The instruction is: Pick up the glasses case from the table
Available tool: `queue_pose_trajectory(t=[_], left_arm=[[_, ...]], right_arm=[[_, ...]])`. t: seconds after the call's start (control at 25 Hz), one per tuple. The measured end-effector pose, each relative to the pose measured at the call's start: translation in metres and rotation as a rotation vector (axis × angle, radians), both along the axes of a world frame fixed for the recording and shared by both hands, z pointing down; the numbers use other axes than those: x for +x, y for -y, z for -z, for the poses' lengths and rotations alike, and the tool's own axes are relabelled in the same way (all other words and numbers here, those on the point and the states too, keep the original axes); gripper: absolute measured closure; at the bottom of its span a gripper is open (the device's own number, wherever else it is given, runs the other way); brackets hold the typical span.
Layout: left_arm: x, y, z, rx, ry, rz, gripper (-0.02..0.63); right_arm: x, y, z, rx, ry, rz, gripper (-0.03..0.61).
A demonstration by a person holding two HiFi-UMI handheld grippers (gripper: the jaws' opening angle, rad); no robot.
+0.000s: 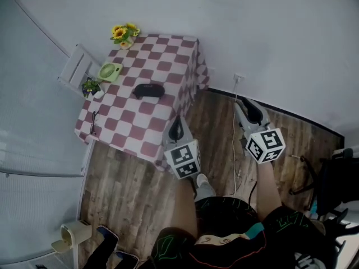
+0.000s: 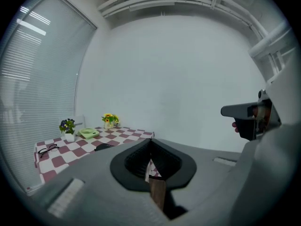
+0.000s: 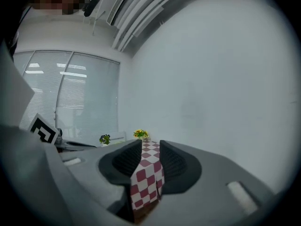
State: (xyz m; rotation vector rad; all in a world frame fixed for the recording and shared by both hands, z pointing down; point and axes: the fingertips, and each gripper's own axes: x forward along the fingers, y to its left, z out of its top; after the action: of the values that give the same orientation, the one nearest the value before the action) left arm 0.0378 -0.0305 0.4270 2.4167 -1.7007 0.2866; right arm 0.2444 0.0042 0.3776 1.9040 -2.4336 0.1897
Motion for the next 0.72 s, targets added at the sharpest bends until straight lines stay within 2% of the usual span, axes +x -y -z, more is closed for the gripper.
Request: queue_pose_trajectory(t=[0.2,0.4,0.72], left_arm=[[-0.004,0.028,-0.002,-0.008,-0.007,0.000,0.604],[-0.011,0.052,0.009,0.016,-0.018,0.016,0.604],[-0.055,0.095,0.003,0.008,-0.019,0.125,0.604]], right_arm=[[-0.007,0.029,-0.002,-0.017,-0.001,0.025,0.410],[-0.018,0.058,0.008,-0.035,-0.015,0.088,0.349],[-0.061,0.123,-0.001,-0.108,-0.044,0.234,0.293]])
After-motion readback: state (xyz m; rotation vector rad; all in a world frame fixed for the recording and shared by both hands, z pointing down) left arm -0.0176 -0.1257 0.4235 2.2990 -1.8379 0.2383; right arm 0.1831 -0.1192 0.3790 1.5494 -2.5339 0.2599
